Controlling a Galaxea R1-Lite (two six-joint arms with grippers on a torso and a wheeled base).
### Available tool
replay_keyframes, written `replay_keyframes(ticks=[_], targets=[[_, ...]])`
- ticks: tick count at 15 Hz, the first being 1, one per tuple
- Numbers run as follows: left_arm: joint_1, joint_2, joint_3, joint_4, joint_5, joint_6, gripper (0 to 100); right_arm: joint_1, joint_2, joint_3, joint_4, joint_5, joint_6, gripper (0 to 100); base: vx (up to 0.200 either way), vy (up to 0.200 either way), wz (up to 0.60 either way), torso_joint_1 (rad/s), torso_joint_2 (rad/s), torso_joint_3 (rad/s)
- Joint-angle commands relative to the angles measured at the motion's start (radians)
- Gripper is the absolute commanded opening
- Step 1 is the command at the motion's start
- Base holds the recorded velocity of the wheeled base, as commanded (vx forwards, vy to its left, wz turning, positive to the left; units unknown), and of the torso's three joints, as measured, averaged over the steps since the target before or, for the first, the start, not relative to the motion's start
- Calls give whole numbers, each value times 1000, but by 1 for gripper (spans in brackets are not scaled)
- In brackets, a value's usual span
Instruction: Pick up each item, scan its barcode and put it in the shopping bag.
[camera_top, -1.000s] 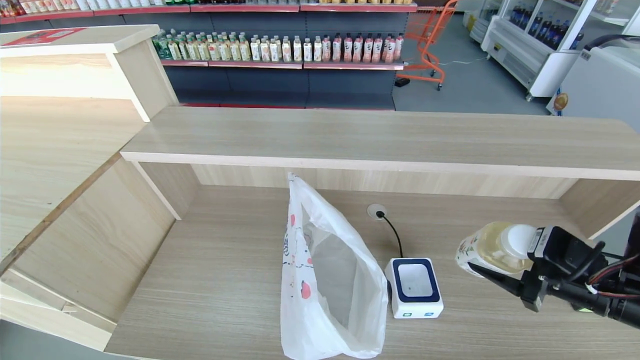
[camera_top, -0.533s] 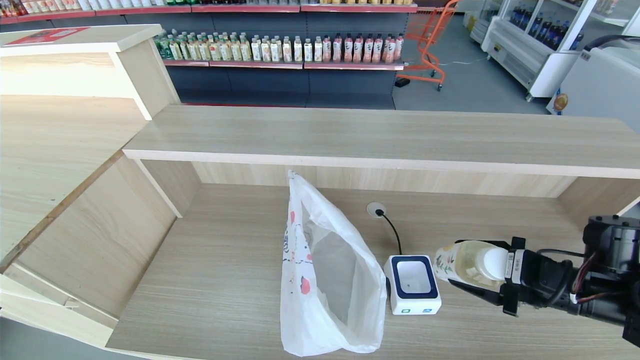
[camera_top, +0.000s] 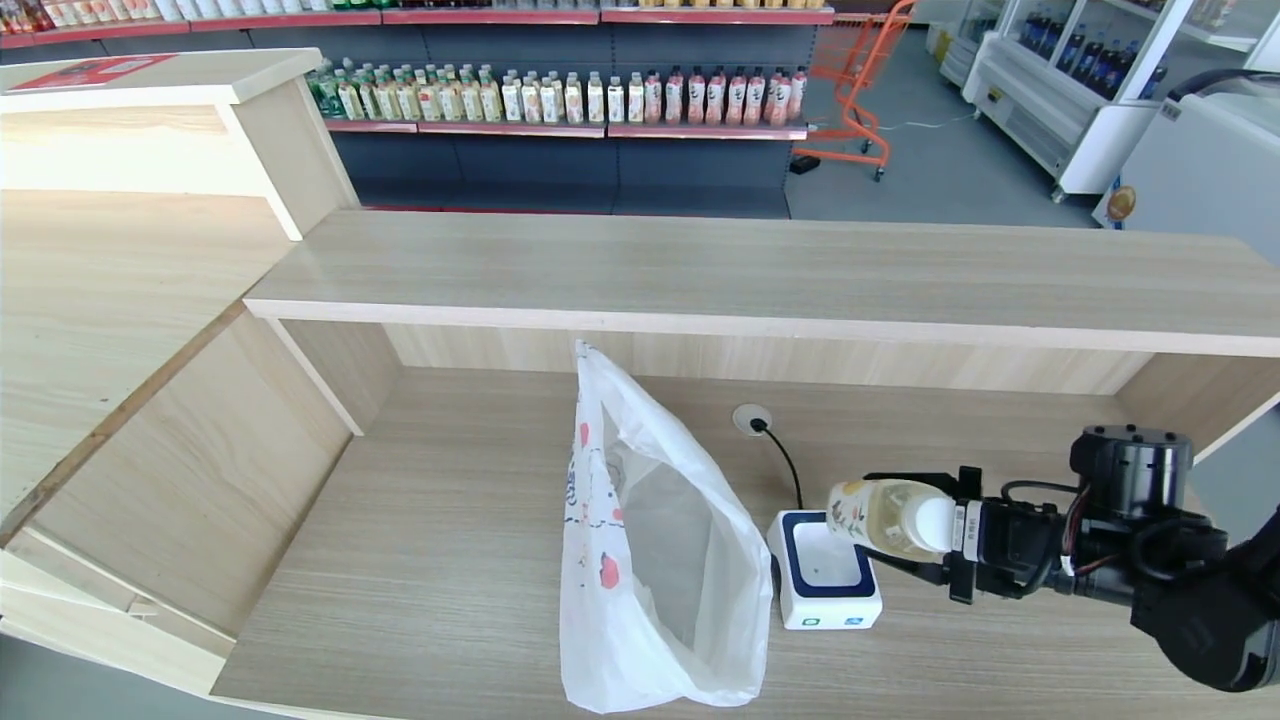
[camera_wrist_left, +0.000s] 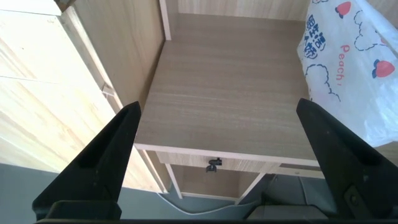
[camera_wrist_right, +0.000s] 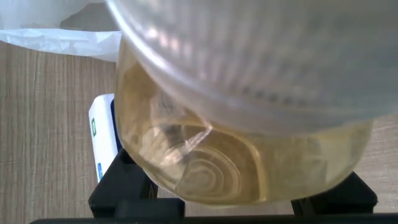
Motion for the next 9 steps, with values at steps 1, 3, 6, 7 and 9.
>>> replay_keyframes(ticks=[1, 3, 6, 7, 9], targets=[[0, 0, 0, 0, 0, 0, 100, 7, 73, -44, -3, 6, -4, 0, 0, 0, 0, 0, 0, 0], [0, 0, 0, 0, 0, 0, 100, 19, 94, -71, -1, 18, -21, 0, 0, 0, 0, 0, 0, 0], [0, 0, 0, 0, 0, 0, 100, 32, 126, -106, -1, 29, -24, 0, 0, 0, 0, 0, 0, 0], [0, 0, 0, 0, 0, 0, 100, 33, 140, -116, -1, 27, -24, 0, 0, 0, 0, 0, 0, 0], [0, 0, 0, 0, 0, 0, 100, 42, 162, -140, -3, 27, -27, 0, 0, 0, 0, 0, 0, 0]])
